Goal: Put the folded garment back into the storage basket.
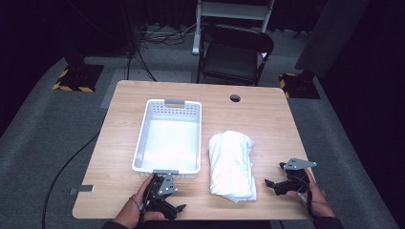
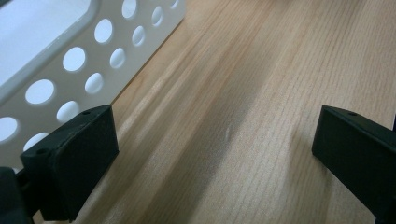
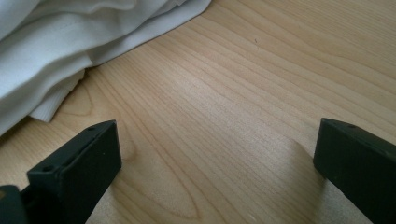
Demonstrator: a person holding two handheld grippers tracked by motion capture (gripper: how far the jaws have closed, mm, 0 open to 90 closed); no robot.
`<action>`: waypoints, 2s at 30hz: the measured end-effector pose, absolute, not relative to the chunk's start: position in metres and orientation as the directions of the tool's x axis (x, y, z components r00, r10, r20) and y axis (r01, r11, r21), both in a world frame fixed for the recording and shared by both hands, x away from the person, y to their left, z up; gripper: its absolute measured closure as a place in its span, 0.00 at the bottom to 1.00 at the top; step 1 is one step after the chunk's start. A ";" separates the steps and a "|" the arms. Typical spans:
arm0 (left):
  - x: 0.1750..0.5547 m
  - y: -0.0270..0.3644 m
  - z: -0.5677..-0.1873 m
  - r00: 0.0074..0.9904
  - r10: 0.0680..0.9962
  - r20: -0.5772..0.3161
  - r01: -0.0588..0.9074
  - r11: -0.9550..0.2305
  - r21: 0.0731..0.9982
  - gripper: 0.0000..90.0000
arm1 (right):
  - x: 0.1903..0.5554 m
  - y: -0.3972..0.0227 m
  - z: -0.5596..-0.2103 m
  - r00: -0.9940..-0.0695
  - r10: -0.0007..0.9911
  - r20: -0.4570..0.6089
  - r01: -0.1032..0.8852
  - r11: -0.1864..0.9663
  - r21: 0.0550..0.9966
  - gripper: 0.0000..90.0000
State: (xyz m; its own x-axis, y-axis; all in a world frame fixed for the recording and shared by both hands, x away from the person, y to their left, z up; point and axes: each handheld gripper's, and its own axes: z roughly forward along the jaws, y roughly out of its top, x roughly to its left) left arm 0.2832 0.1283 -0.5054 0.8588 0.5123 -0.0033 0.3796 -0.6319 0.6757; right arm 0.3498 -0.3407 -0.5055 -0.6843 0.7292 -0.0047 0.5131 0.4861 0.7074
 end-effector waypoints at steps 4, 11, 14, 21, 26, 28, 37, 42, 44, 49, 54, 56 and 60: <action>0.283 0.128 -0.505 0.859 0.511 -0.004 0.379 -0.632 0.676 0.00 | 0.350 -0.341 -0.506 -0.684 0.730 -0.006 0.513 0.486 0.707 0.01; 0.283 0.128 -0.506 0.866 0.499 -0.007 0.372 -0.636 0.676 0.00 | 0.350 -0.341 -0.506 -0.684 0.729 -0.006 0.513 0.487 0.707 0.01; 0.283 0.128 -0.505 0.867 0.498 -0.006 0.371 -0.637 0.675 0.00 | 0.350 -0.341 -0.506 -0.683 0.730 -0.006 0.514 0.486 0.707 0.01; 0.283 0.125 -0.505 0.858 0.513 -0.004 0.380 -0.631 0.676 0.00 | 0.350 -0.340 -0.505 -0.685 0.729 -0.006 0.515 0.490 0.703 0.01; 0.283 0.123 -0.504 0.858 0.514 -0.003 0.384 -0.638 0.667 0.01 | 0.351 -0.340 -0.505 -0.692 0.722 -0.009 0.511 0.498 0.700 0.01; 0.282 0.121 -0.504 0.862 0.507 -0.003 0.380 -0.641 0.667 0.02 | 0.351 -0.341 -0.504 -0.692 0.722 -0.007 0.513 0.499 0.699 0.01; 0.280 0.114 -0.502 0.869 0.494 -0.001 0.369 -0.646 0.668 0.06 | 0.352 -0.340 -0.504 -0.689 0.725 -0.006 0.520 0.500 0.692 0.01; 0.279 0.107 -0.501 0.878 0.479 0.002 0.356 -0.654 0.667 0.07 | 0.351 -0.341 -0.504 -0.689 0.725 -0.006 0.516 0.496 0.698 0.01; 0.278 0.104 -0.501 0.882 0.472 0.003 0.349 -0.658 0.667 0.07 | 0.351 -0.341 -0.505 -0.689 0.725 -0.006 0.515 0.495 0.700 0.01; 0.276 0.099 -0.498 0.886 0.464 0.008 0.339 -0.659 0.672 0.07 | 0.351 -0.341 -0.505 -0.687 0.727 -0.004 0.515 0.490 0.703 0.01; 0.275 0.092 -0.498 0.890 0.456 0.006 0.332 -0.657 0.677 0.08 | 0.350 -0.341 -0.506 -0.686 0.728 -0.004 0.512 0.487 0.708 0.01; 0.275 0.089 -0.497 0.893 0.450 0.002 0.330 -0.658 0.677 0.08 | 0.350 -0.341 -0.506 -0.686 0.728 -0.004 0.513 0.486 0.708 0.01; 0.274 0.084 -0.496 0.896 0.445 0.000 0.324 -0.654 0.684 0.08 | 0.350 -0.341 -0.506 -0.684 0.729 -0.003 0.514 0.485 0.707 0.01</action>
State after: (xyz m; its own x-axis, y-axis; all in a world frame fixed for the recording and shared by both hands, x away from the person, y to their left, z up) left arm 0.2745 0.0844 -0.4955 0.8958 0.4445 0.0003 0.3242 -0.6536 0.6839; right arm 0.3503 -0.3406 -0.5055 -0.6842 0.7293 -0.0033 0.5139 0.4853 0.7074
